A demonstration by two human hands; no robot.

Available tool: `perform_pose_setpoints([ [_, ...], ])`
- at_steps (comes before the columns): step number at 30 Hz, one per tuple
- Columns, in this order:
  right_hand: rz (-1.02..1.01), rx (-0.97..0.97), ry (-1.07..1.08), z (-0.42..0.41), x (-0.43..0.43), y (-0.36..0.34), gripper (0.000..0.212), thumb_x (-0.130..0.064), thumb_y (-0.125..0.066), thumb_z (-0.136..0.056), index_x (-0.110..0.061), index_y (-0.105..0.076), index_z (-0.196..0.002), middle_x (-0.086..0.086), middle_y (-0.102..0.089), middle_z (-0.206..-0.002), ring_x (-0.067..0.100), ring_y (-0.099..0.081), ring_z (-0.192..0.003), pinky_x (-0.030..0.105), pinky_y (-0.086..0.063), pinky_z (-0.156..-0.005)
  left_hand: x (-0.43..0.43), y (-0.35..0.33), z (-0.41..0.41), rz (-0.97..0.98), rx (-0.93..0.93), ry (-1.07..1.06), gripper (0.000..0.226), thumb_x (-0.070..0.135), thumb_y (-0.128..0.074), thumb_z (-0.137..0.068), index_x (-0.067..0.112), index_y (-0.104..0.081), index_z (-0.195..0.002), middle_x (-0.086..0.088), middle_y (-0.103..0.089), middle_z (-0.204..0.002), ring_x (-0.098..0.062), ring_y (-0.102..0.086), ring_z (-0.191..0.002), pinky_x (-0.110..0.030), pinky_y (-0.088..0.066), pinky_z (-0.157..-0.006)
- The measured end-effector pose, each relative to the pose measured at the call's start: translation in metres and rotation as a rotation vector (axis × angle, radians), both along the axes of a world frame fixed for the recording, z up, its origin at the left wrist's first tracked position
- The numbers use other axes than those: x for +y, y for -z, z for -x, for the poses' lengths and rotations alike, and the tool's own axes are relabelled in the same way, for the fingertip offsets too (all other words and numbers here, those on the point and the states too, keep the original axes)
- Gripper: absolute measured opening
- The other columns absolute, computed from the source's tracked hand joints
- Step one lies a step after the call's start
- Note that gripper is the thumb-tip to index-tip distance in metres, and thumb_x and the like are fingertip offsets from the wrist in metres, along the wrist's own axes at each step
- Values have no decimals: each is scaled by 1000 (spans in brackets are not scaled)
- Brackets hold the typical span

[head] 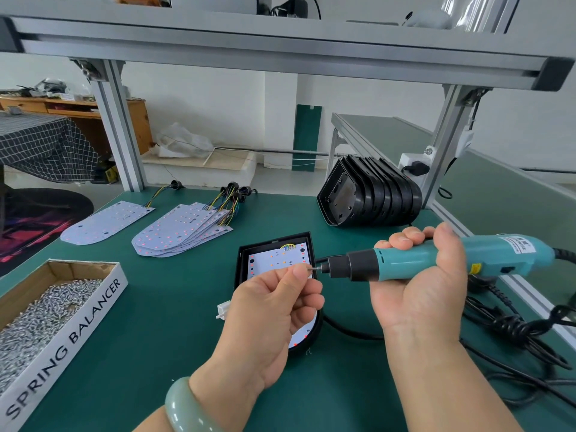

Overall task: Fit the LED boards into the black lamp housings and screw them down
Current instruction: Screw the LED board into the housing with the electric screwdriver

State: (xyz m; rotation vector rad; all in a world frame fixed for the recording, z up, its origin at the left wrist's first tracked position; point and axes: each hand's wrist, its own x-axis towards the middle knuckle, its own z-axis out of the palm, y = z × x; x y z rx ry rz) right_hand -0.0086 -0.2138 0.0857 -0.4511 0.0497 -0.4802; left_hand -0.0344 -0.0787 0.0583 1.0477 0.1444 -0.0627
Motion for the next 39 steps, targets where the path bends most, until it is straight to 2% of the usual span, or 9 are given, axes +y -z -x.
perform_pose_setpoints([
  [3, -2, 8, 10, 1, 0, -1, 19, -24, -52, -95, -19, -44, -78, -8, -47, -62, 8, -45, -52, 21, -41, -55, -2, -1, 2, 75, 20, 14, 19, 23, -65, -74, 5, -69, -78, -7, -67, -64, -11, -61, -50, -17, -48, -44],
  [7, -2, 16, 21, 1, -2, -1, 19, -24, -53, -95, -20, -44, -79, -9, -47, -62, 8, -45, -52, 20, -42, -55, -3, -1, 2, 112, 38, -2, 17, 21, -61, -83, 5, -68, -83, -5, -67, -63, -10, -60, -49, -17, -48, -44],
  [19, 5, 18, 4, 1, 1, 3, 19, -25, -54, -94, -21, -45, -77, -9, -48, -62, 7, -46, -52, 20, -43, -56, -5, 3, -1, 75, 1, -49, 17, 13, -65, -82, 8, -70, -67, -7, -67, -62, -10, -60, -49, -16, -48, -44],
  [24, -37, 24, -1, 0, -2, 2, 19, -25, -54, -93, -20, -45, -77, -9, -47, -62, 7, -46, -51, 19, -43, -55, -2, 6, -3, 19, -103, -30, 6, 5, -63, -82, 3, -68, -82, -9, -71, -68, -15, -67, -57, -18, -52, -51],
  [29, -67, 38, -5, -1, -2, 2, 21, -25, -54, -93, -20, -45, -76, -9, -47, -62, 7, -46, -50, 19, -43, -54, -5, 7, -2, 23, -151, -40, 13, 17, -68, -64, 9, -73, -74, -11, -71, -70, -17, -68, -58, -19, -52, -51],
  [31, -74, 41, -5, 0, -3, 1, 22, -26, -54, -94, -20, -45, -75, -9, -47, -61, 7, -46, -50, 19, -42, -54, -4, 7, -2, 13, -166, -29, 11, 18, -68, -63, 11, -75, -69, -11, -72, -71, -17, -69, -59, -19, -52, -52],
  [35, -98, 29, -5, 0, -5, -1, 23, -27, -54, -94, -19, -45, -74, -8, -47, -61, 8, -46, -49, 19, -42, -53, 0, 5, -1, -23, -234, 14, 16, 20, -68, -63, 19, -79, -75, -10, -74, -76, -18, -71, -66, -19, -54, -56],
  [39, -99, 33, -13, 0, -1, 1, 22, -26, -54, -94, -20, -45, -75, -8, -47, -61, 7, -47, -49, 19, -42, -53, -2, 8, -3, -21, -245, -43, 14, 20, -68, -64, 18, -79, -72, -8, -73, -73, -17, -70, -64, -18, -53, -55],
])
